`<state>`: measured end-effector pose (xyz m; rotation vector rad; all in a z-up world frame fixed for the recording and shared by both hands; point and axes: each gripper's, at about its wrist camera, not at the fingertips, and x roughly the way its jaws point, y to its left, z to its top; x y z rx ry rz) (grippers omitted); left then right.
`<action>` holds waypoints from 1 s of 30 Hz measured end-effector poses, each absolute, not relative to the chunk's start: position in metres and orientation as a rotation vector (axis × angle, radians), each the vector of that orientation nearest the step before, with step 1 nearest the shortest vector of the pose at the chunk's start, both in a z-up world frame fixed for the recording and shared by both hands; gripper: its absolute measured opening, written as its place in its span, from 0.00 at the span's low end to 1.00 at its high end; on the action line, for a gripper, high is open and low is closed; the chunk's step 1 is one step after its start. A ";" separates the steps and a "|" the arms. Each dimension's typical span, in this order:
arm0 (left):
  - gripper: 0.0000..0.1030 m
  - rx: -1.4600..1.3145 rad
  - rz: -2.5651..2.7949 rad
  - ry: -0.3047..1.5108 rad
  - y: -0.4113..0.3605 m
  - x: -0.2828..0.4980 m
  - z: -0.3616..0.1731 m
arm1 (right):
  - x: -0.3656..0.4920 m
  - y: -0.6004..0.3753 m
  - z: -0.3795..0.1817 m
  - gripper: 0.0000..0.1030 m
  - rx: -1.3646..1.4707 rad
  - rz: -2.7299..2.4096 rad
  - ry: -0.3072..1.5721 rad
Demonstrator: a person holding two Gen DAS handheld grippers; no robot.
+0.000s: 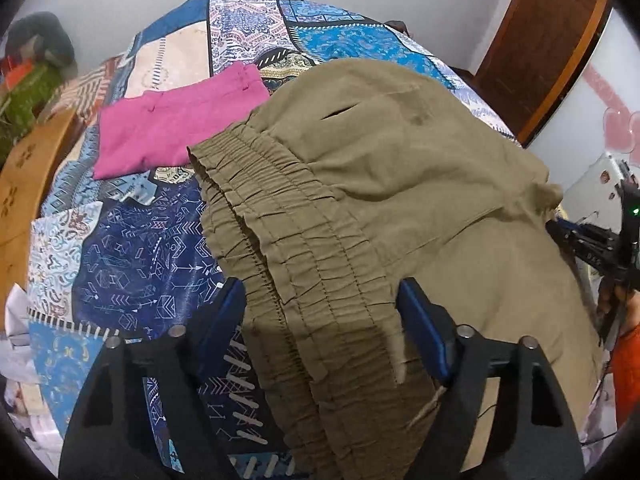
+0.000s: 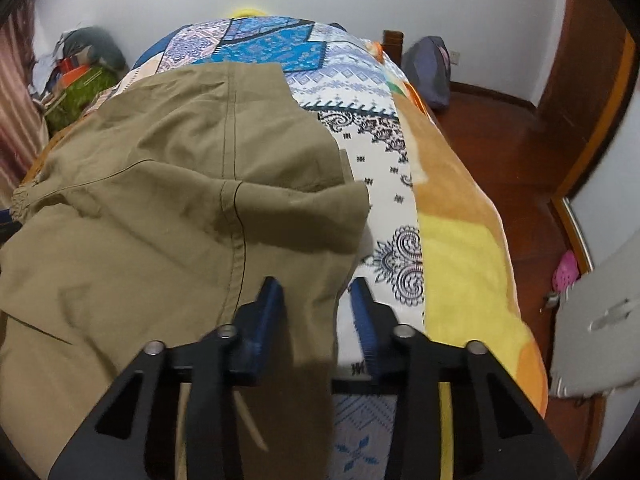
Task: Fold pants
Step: 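Lower both tools onto the olive pants, left at the waistband, right at a leg, then grasp the waistband edge with the left gripper while the right gripper grasps the leg hem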
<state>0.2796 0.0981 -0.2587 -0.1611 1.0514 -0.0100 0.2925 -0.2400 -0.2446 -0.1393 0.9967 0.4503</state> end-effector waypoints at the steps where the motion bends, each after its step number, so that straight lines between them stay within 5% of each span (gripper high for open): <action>1: 0.74 -0.154 -0.016 1.050 0.098 0.279 -0.259 | 0.291 -0.241 -0.245 0.14 -0.142 0.455 1.000; 13: 0.68 -0.106 -0.027 1.054 0.107 0.277 -0.237 | 0.270 -0.234 -0.230 0.15 -0.174 0.478 1.026; 24: 0.73 -0.142 0.014 1.055 0.114 0.320 -0.229 | 0.315 -0.231 -0.185 0.43 -0.127 0.462 0.878; 30: 0.73 -0.188 0.005 1.101 0.115 0.328 -0.253 | 0.356 -0.213 -0.223 0.43 -0.117 0.499 0.970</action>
